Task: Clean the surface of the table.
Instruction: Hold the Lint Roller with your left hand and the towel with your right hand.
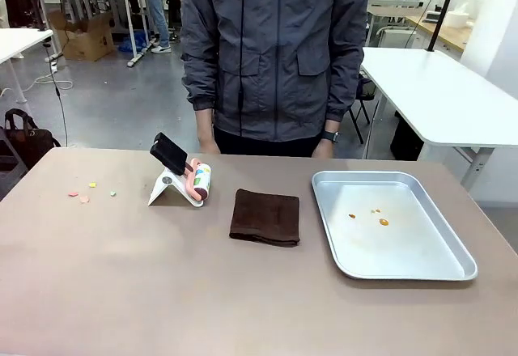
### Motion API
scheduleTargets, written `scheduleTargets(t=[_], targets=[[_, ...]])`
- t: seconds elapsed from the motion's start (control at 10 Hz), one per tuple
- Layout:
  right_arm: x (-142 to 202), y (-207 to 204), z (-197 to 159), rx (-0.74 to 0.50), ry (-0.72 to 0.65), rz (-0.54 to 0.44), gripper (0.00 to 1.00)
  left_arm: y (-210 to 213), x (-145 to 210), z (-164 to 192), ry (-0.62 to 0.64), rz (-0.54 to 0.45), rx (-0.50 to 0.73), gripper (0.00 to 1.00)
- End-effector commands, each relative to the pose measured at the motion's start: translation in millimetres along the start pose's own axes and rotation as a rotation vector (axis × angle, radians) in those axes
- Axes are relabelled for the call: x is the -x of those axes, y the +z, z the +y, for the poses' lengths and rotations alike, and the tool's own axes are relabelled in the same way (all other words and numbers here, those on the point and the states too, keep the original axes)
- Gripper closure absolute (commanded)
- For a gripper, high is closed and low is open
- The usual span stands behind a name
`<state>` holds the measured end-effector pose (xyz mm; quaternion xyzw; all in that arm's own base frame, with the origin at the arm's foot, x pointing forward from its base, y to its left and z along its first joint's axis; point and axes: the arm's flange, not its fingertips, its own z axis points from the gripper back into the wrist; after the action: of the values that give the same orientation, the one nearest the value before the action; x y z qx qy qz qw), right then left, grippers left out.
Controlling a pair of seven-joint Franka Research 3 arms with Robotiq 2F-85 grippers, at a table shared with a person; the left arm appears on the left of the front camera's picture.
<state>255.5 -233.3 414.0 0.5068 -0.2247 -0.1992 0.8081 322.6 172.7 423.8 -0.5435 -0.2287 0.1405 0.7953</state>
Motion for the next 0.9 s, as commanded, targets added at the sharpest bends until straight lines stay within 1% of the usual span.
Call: scheduleTargets(t=[0.0,0.2,0.3,0.4,0.8], targets=[[80,-45,-34,-0.027,-0.04,-0.054,0.0,-39,72,1,-0.01,-0.039,0.024,0.0],[82,-45,-41,0.014,-0.046,-0.083,0.0,-52,75,-5,0.026,-0.056,-0.013,0.0],[4,10,-40,0.012,-0.076,-0.037,0.0,-51,76,-3,0.019,-0.077,-0.037,0.0],[4,10,-40,0.012,-0.076,-0.037,0.0,-24,-8,-3,0.026,-0.024,0.008,0.0],[4,10,-40,0.012,-0.076,-0.037,0.0,-24,-8,-3,0.026,-0.024,0.008,0.0]])
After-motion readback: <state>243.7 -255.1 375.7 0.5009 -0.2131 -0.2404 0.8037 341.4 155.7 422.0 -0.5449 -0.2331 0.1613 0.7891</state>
